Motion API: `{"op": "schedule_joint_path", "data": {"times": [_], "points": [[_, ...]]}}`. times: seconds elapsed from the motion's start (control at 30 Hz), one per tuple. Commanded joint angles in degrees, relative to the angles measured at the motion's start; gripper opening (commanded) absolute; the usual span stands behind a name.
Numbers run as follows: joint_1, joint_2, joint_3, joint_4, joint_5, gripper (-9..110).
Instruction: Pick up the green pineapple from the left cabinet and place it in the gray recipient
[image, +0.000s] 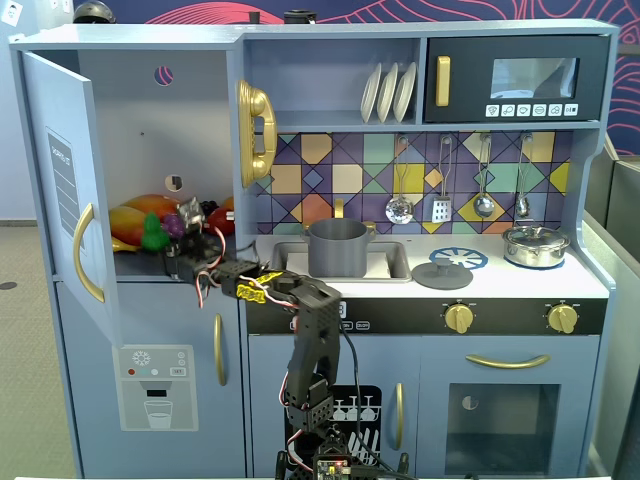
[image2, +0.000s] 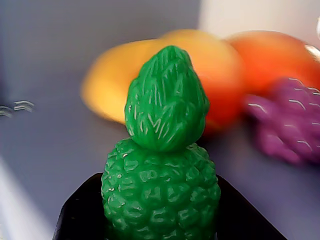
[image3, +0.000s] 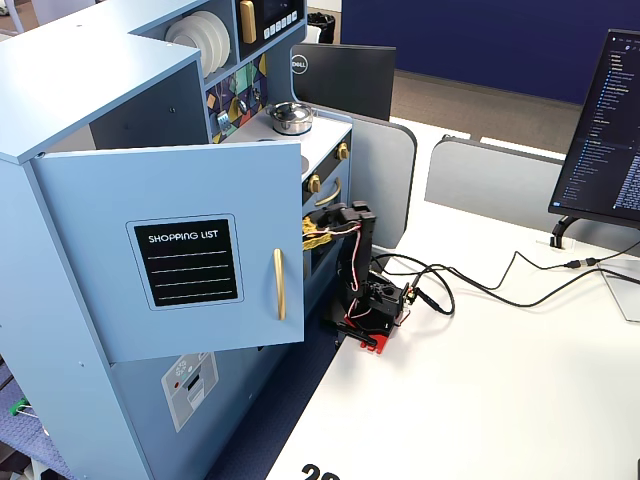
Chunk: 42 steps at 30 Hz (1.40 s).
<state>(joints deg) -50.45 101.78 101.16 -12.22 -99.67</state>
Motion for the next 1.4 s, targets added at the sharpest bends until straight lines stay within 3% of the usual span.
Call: {"op": "schedule_joint_path", "data": {"times": [0.0,0.23,0.5,0.6,0.8,1.1,1.37], "points": [[-3.6,18.6,3.2,3.8,-1.7,0],[-2.2,53.4,18.5,18.4,-1.6,0],[24.3,74.3,19.2,33.8,9.7,0],[34.6,70.5,13.7,37.6,13.5,0],[48.2,50.4,-0.4,43.2,11.6,0],[51.7,24.9,-17.8,49.2,6.6,0],[52.1,12.5,-20.8,47.9,2.7,0]]}}
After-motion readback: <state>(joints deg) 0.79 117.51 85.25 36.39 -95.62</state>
